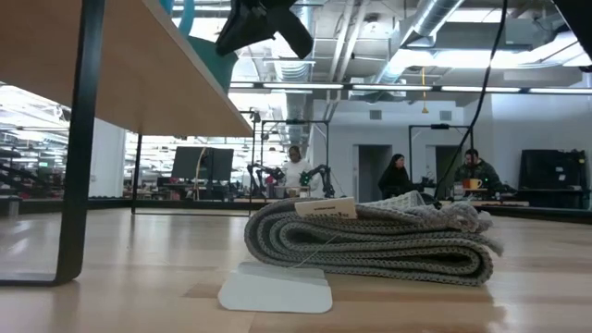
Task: Stack small to large cups/mugs on shelf
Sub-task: Put the blue mug on the shelf
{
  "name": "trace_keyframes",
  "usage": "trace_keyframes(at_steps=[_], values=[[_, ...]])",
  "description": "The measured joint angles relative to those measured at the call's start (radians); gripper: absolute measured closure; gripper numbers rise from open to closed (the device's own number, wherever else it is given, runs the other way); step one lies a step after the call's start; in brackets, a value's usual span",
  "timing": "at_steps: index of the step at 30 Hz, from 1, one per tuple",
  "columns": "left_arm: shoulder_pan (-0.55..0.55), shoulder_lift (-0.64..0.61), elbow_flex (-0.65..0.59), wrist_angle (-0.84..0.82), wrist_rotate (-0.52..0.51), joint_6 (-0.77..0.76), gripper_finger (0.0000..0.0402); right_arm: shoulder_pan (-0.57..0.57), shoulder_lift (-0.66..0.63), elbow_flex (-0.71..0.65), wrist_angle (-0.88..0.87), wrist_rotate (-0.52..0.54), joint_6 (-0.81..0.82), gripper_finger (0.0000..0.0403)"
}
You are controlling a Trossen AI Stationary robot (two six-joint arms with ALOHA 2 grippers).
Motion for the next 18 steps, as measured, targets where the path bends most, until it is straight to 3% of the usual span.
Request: trace_keyframes(at_steps=[18], values=[[0.000, -0.001, 0.000, 0.096, 0.006, 0.092, 0.0319, 0.037, -0.002, 0.002, -0.021, 0.017, 0.024, 0.0370]])
